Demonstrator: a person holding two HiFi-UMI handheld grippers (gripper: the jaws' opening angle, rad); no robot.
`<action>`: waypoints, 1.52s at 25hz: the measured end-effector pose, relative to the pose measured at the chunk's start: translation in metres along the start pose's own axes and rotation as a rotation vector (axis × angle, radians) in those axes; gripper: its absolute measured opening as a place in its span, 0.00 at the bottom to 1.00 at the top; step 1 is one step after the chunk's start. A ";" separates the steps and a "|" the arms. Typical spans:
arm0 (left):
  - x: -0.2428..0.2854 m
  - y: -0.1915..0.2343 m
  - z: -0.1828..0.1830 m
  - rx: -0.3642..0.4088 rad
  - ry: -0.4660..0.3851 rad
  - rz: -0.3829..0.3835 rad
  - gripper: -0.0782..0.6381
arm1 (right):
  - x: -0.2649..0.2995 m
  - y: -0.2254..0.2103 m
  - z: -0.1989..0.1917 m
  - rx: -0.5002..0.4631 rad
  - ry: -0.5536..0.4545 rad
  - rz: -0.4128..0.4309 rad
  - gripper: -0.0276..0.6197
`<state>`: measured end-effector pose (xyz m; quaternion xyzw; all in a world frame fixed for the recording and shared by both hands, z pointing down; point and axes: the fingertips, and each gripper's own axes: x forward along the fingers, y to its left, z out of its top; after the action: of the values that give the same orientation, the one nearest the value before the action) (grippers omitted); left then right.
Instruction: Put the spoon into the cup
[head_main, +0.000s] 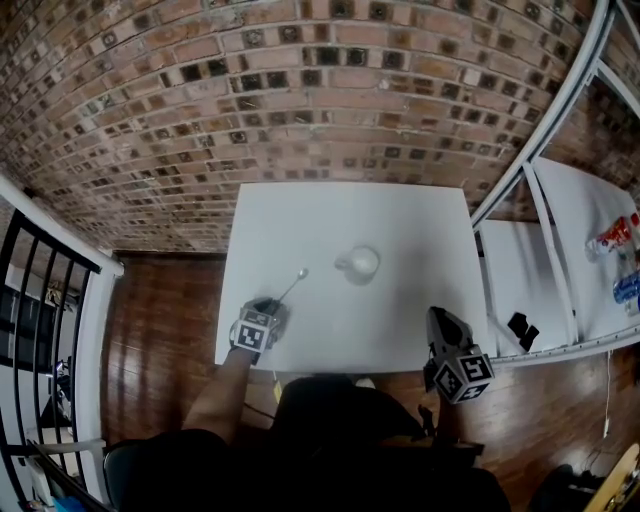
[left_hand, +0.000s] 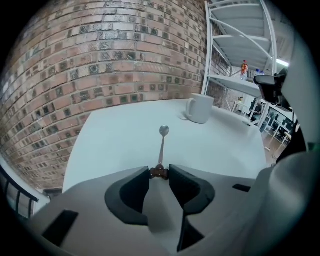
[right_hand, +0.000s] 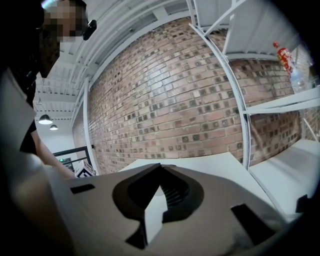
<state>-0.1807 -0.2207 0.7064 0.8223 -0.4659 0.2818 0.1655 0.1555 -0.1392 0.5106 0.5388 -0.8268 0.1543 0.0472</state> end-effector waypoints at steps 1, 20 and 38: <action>0.000 0.000 0.001 -0.001 0.005 0.007 0.29 | 0.000 0.001 0.000 0.000 0.000 0.002 0.05; -0.043 0.001 0.064 -0.020 -0.197 -0.023 0.28 | -0.009 0.004 -0.005 0.014 -0.015 0.006 0.05; -0.085 -0.044 0.179 0.098 -0.449 -0.121 0.28 | -0.022 -0.002 -0.002 0.025 -0.052 -0.002 0.05</action>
<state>-0.1218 -0.2370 0.5128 0.8978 -0.4268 0.1036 0.0342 0.1662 -0.1199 0.5080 0.5439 -0.8253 0.1507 0.0192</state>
